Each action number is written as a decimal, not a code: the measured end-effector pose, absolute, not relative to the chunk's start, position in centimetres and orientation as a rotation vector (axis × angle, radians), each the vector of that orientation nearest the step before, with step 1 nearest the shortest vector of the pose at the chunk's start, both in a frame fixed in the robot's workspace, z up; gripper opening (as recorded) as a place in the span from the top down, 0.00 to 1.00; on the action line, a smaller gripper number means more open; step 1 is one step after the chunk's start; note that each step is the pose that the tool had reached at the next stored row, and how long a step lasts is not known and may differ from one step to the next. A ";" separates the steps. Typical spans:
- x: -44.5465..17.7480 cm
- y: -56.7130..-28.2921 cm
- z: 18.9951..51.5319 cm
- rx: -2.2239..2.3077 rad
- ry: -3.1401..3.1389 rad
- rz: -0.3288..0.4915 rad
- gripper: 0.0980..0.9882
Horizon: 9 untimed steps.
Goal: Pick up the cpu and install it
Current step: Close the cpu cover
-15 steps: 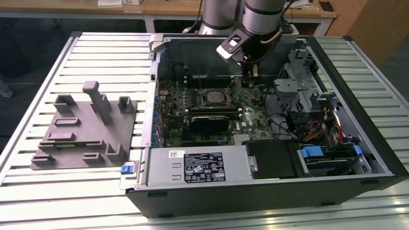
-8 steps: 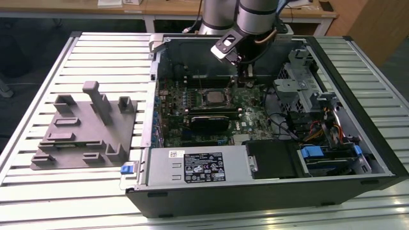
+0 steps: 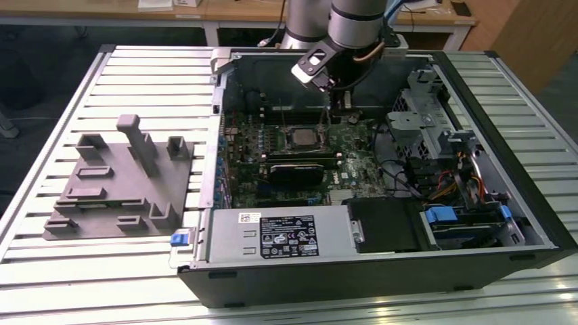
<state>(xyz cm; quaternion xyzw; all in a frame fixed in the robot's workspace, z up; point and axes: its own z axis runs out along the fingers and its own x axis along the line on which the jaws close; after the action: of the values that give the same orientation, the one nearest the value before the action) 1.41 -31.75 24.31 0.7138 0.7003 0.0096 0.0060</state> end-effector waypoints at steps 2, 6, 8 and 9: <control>1.2 -31.8 24.3 2.234 2.192 0.030 0.99; 0.6 -31.8 24.3 2.233 2.192 0.030 0.99; 0.3 -31.8 24.3 2.234 2.191 0.031 0.99; 0.2 -31.8 24.3 2.234 2.191 0.031 0.99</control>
<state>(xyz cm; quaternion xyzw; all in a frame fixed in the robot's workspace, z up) 0.18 -31.75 24.30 0.7138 0.7003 0.0099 0.0063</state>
